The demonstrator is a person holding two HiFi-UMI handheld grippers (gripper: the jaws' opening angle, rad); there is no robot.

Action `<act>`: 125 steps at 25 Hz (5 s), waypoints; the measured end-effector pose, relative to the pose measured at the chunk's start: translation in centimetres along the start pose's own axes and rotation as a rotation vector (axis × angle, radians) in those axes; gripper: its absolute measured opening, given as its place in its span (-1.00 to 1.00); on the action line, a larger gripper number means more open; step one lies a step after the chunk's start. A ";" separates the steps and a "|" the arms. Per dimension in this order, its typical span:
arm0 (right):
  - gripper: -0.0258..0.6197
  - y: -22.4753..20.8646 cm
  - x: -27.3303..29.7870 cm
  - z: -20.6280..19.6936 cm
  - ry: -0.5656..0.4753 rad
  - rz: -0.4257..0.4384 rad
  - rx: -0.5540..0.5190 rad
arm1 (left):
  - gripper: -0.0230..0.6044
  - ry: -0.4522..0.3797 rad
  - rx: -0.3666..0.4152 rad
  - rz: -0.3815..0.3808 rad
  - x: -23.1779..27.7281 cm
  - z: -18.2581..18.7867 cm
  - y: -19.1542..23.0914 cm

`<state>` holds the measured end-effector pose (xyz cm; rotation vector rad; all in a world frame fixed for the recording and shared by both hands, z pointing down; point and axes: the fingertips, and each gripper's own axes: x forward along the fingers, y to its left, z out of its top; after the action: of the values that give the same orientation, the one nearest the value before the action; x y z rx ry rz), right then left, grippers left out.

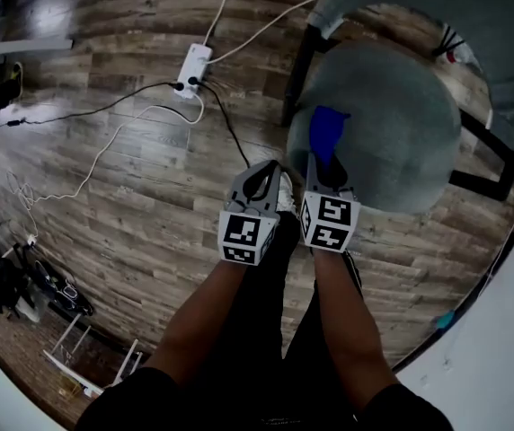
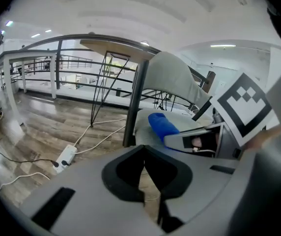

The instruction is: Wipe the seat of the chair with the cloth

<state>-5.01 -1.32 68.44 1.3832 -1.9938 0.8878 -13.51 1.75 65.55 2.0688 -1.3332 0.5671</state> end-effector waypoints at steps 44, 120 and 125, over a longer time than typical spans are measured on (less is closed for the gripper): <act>-0.59 -13.4 -6.0 -4.6 -0.042 -0.239 0.042 | -0.91 0.056 0.096 -0.174 4.3 -1.5 -11.4; -0.59 -7.2 -54.5 24.6 -0.828 0.049 -0.268 | -0.91 -0.540 0.251 -0.211 -28.9 33.3 -34.2; -0.59 -6.9 -55.6 25.4 -0.857 0.031 -0.291 | -0.91 -0.564 0.266 -0.195 -30.1 34.0 -34.3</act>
<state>17.48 9.65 12.20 1.7185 -2.6112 -0.0511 6.78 8.71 12.81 2.6723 -1.3801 0.0696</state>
